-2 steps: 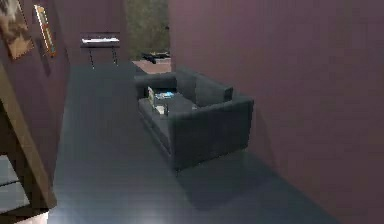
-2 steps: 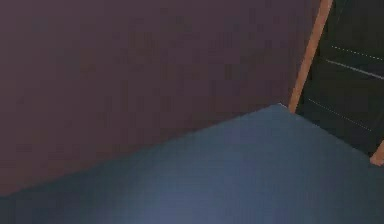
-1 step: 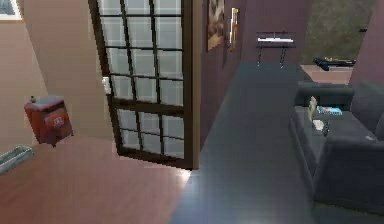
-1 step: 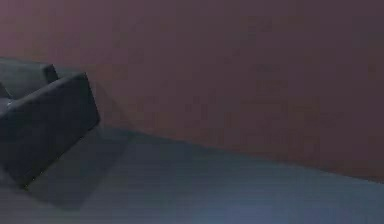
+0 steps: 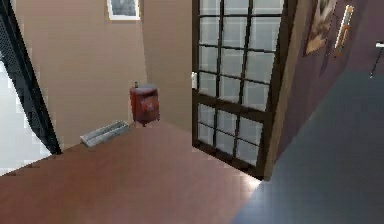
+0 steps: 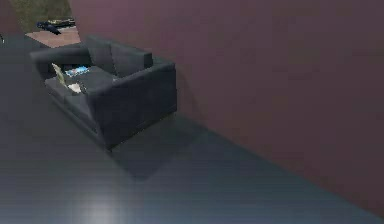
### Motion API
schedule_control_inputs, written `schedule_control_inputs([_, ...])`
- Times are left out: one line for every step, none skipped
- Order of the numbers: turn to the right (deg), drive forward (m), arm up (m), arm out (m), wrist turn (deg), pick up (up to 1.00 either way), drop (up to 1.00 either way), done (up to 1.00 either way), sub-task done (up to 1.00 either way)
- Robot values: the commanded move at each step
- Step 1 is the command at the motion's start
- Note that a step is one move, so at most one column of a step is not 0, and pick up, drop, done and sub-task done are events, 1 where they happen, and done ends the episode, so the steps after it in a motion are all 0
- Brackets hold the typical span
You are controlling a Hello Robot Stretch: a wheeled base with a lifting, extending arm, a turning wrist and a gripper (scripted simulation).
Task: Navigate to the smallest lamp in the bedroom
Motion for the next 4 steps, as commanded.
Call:
schedule_control_inputs([0.0,0.35,0.0,0.0,0.0,0.0,0.0,0.0,0.0])
schedule_control_inputs([-36.0,0.0,0.0,0.0,0.0,0.0,0.0,0.0,0.0])
schedule_control_inputs([0.0,1.0,0.0,0.0,0.0,0.0,0.0,0.0,0.0])
schedule_control_inputs([-6.0,0.0,0.0,0.0,0.0,0.0,0.0,0.0,0.0])
